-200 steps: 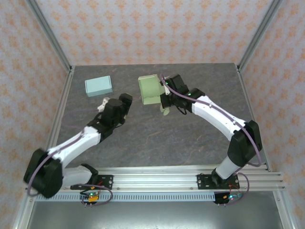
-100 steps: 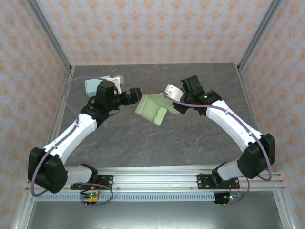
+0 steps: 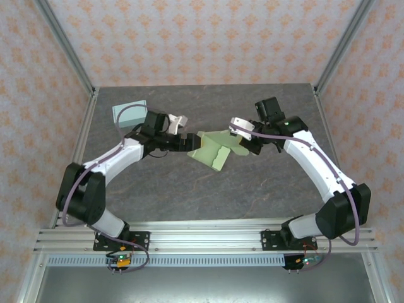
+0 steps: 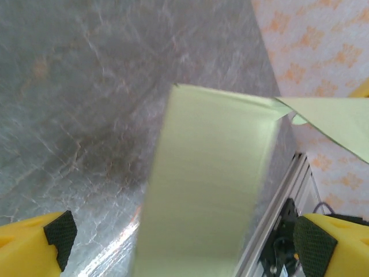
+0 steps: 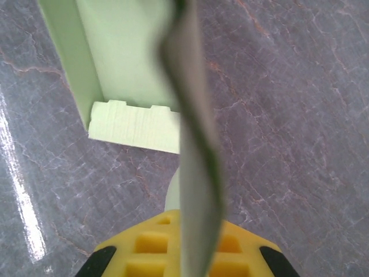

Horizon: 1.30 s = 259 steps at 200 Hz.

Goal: Fold the paper box

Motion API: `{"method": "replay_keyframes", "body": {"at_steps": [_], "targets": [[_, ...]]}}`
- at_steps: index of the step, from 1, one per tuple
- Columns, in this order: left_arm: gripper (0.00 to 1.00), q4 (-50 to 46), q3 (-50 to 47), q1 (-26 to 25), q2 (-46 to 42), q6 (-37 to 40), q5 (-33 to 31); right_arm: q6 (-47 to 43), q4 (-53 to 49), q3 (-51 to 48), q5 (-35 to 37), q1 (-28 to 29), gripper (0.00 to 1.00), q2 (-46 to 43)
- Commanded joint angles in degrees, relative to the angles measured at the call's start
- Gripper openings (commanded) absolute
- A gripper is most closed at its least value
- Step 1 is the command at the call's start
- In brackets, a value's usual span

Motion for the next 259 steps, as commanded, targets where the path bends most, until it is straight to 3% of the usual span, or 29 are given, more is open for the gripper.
{"method": "replay_keyframes", "body": {"at_steps": [1,31,66,87,93,116,126,139,163,182,197,209,229,259], "targets": [[0.99,-7.69,4.1,-2.19,0.21,6.44,3.92,-0.85,-1.56,1.25,-3.31,-0.26,0.0,-1.28],[0.86,-8.46,4.33,-2.26,0.69,8.32,4.62,-1.51,-1.4,0.85,-4.5,-0.26,0.0,-1.35],[0.5,-11.27,6.08,-2.27,1.39,10.13,4.28,-0.84,-1.66,1.29,-5.97,-0.22,0.0,-0.8],[0.4,-8.72,5.17,-2.35,0.65,8.02,2.93,0.86,-1.13,1.71,-6.93,-0.19,0.0,0.0],[0.37,-8.12,4.82,-2.33,0.52,7.4,2.17,2.2,-0.29,1.49,-7.2,-0.24,0.05,0.1],[0.36,-5.4,4.62,-2.27,0.25,3.46,0.9,8.79,4.16,-0.23,-9.25,-0.66,0.29,-0.54],[0.36,-2.43,4.2,-2.26,0.09,0.42,0.87,11.91,6.16,-1.03,-11.36,-1.17,0.59,-1.41],[0.36,0.27,3.93,-2.18,0.11,-2.87,-0.35,17.73,10.63,-3.03,-14.97,-2.66,0.68,-3.58],[0.36,4.8,3.53,-0.53,0.59,-10.24,-3.04,33.9,27.88,-11.01,-16.9,-6.18,0.71,-10.88],[0.35,11.16,2.09,0.73,0.77,-18.19,-4.11,50.15,44.67,-19.07,-7.55,-9.06,0.75,-17.44],[0.35,13.68,2.3,1.37,1.08,-21.54,-5.12,62.09,53.56,-25.25,1.29,-10.93,0.87,-21.44],[0.35,13.49,3.14,1.52,1.21,-23.12,-6.72,71.21,58.88,-29.73,4.95,-11.67,0.89,-23.27],[0.35,13.34,3.76,1.51,0.81,-25.26,-9.83,77.69,61.0,-33.43,0.01,-11.78,0.85,-22.97],[0.35,13.02,5.55,1.52,1.71,-25.98,-10.35,81.63,64.76,-36.71,-10.93,-10.55,0.67,-18.23]]}}
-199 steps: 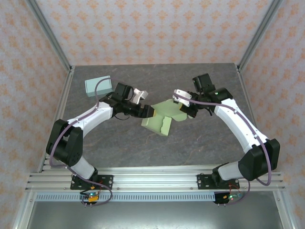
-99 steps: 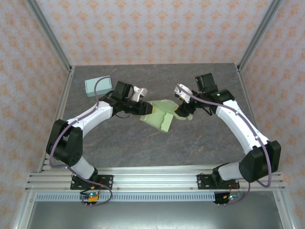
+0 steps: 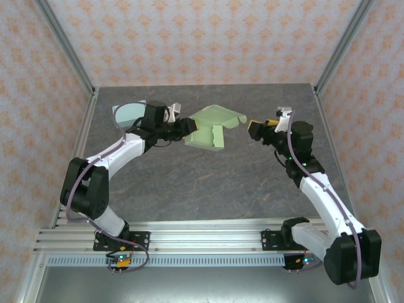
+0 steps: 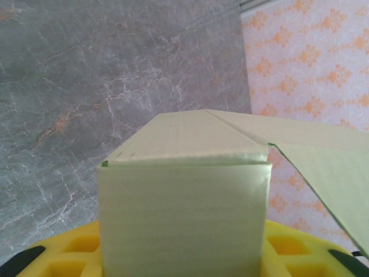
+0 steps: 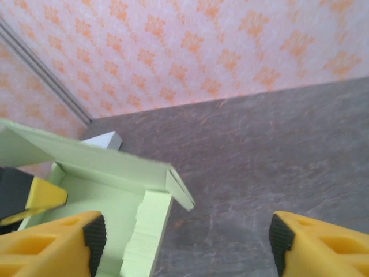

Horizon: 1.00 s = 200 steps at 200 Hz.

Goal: Fold the paper box

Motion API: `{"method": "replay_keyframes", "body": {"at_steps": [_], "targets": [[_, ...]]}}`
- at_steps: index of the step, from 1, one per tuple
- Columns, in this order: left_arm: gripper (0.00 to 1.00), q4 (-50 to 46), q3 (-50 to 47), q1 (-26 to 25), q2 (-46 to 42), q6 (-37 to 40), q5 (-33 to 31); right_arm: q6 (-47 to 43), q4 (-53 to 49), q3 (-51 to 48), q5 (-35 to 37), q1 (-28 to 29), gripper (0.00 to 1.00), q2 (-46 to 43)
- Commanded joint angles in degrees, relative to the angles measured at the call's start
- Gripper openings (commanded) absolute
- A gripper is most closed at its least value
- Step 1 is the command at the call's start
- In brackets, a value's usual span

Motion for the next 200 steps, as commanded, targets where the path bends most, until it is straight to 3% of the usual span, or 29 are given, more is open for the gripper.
{"method": "replay_keyframes", "body": {"at_steps": [1,31,66,123,158,176,200], "targets": [[0.35,2.65,2.69,-0.04,0.28,-3.41,-2.15,9.01,7.41,-1.65,-7.43,1.45,0.66,3.35],[0.36,5.84,1.79,-0.1,0.86,-6.43,-1.71,-4.63,-7.75,4.48,-4.54,9.36,0.63,10.95],[0.36,8.85,0.15,-0.19,0.35,-10.47,-0.94,-0.49,-8.12,9.76,-2.38,11.91,0.61,20.14],[0.36,1.42,1.57,-1.71,-1.07,-2.09,-1.01,1.75,-14.47,22.8,1.15,12.95,0.49,29.74],[0.36,3.26,1.17,-2.06,-1.7,-2.77,-1.0,-0.13,-19.39,27.47,0.18,12.93,0.45,33.93],[0.35,2.63,1.79,-2.14,-1.51,-2.47,-1.24,-0.89,-20.45,27.48,1.26,12.95,0.45,34.42],[0.35,3.61,1.59,-2.15,-1.72,-3.65,-1.94,-2.71,-23.56,27.68,2.9,12.88,0.55,33.37]]}}
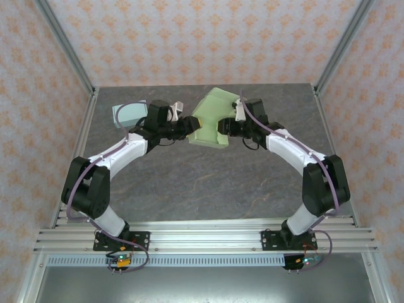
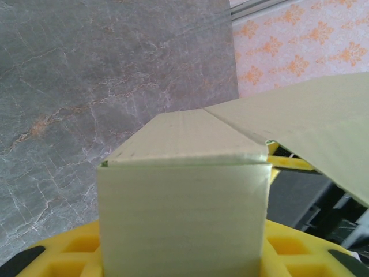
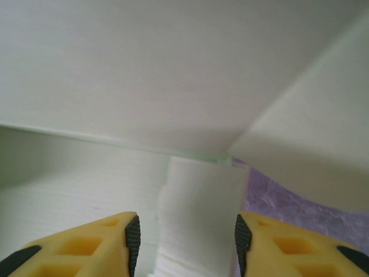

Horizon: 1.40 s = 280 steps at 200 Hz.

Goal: Fold the paper box

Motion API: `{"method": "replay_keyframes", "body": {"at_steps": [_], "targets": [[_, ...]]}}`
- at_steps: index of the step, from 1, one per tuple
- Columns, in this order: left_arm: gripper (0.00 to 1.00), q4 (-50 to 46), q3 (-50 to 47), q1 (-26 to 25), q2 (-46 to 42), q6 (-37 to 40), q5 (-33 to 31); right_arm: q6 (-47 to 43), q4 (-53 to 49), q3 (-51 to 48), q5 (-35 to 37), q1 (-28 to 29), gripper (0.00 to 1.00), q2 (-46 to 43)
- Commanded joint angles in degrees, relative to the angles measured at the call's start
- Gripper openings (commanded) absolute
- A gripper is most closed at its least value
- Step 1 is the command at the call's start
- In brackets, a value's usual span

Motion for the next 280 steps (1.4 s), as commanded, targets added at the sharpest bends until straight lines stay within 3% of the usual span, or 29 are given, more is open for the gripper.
{"method": "replay_keyframes", "body": {"at_steps": [1,29,97,161,190,218,263,280], "targets": [[0.35,1.05,0.98,-0.25,-2.33,0.19,-0.76,-2.48,-4.79,1.13,2.38,0.11,0.55,-0.85],[0.35,0.38,1.78,-0.25,-1.7,0.64,-0.38,-2.74,-6.5,0.44,2.69,-0.52,0.55,-2.18],[0.35,2.1,1.54,-1.43,-2.49,0.33,1.6,1.43,-1.34,0.58,-3.16,-0.13,0.37,1.58],[0.34,4.66,1.35,-2.64,-2.62,-1.08,-0.19,1.85,0.19,0.85,0.34,1.33,0.33,4.48],[0.34,3.55,2.14,-3.21,-2.54,-0.65,-0.59,1.25,-0.04,1.55,2.89,1.99,0.26,4.91],[0.34,2.06,3.5,-4.02,-1.34,0.08,-0.3,-0.71,-1.13,2.32,11.45,5.04,0.2,6.02],[0.34,3.8,2.96,-5.08,-1.56,-0.93,-0.52,3.56,1.81,-0.43,37.94,8.98,0.14,7.69],[0.34,4.5,2.77,-5.32,-1.65,-1.51,-0.38,4.98,2.02,-0.3,42.57,9.06,0.13,8.62]]}}
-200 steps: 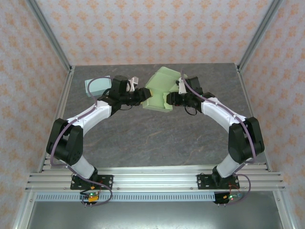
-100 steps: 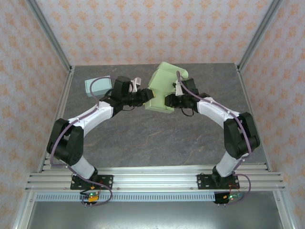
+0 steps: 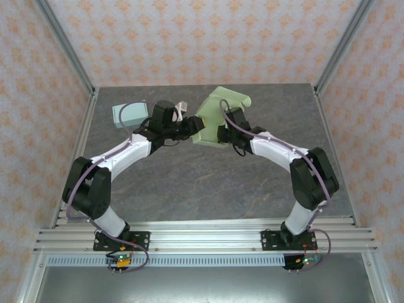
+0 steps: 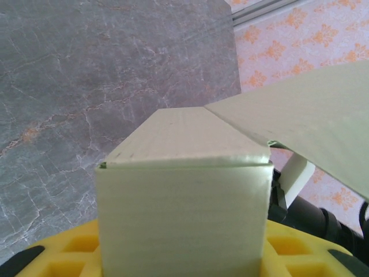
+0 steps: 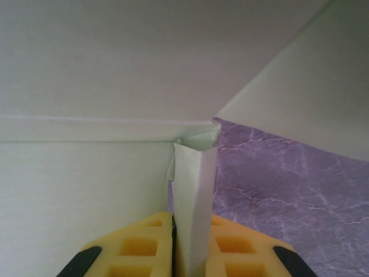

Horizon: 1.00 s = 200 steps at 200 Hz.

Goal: Fold the paper box

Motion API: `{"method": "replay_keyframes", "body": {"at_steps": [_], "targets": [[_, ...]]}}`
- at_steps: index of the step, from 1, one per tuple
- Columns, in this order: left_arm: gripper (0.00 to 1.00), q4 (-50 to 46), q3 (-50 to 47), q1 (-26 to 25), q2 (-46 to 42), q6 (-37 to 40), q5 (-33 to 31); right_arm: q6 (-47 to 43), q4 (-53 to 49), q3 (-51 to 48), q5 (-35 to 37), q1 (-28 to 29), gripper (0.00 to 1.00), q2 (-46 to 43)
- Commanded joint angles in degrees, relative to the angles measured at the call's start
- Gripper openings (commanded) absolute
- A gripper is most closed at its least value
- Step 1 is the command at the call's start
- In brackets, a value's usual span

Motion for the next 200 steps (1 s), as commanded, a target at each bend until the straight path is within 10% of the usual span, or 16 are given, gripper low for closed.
{"method": "replay_keyframes", "body": {"at_steps": [1,55,114,200], "targets": [[0.34,3.98,1.96,-2.1,-1.65,-0.81,4.56,1.91,1.08,-0.73,17.31,0.24,0.13,2.79],[0.34,3.59,2.65,-2.2,-0.45,-0.42,3.28,0.87,9.87,-6.34,13.66,0.55,0.27,-1.55],[0.34,3.19,3.27,-1.24,1.56,0.46,2.93,5.57,23.37,-16.2,-13.7,-7.66,0.56,-12.79],[0.34,7.12,2.67,0.22,2.13,-2.12,4.41,30.41,28.07,-17.77,-35.5,-18.5,0.65,-13.99]]}}
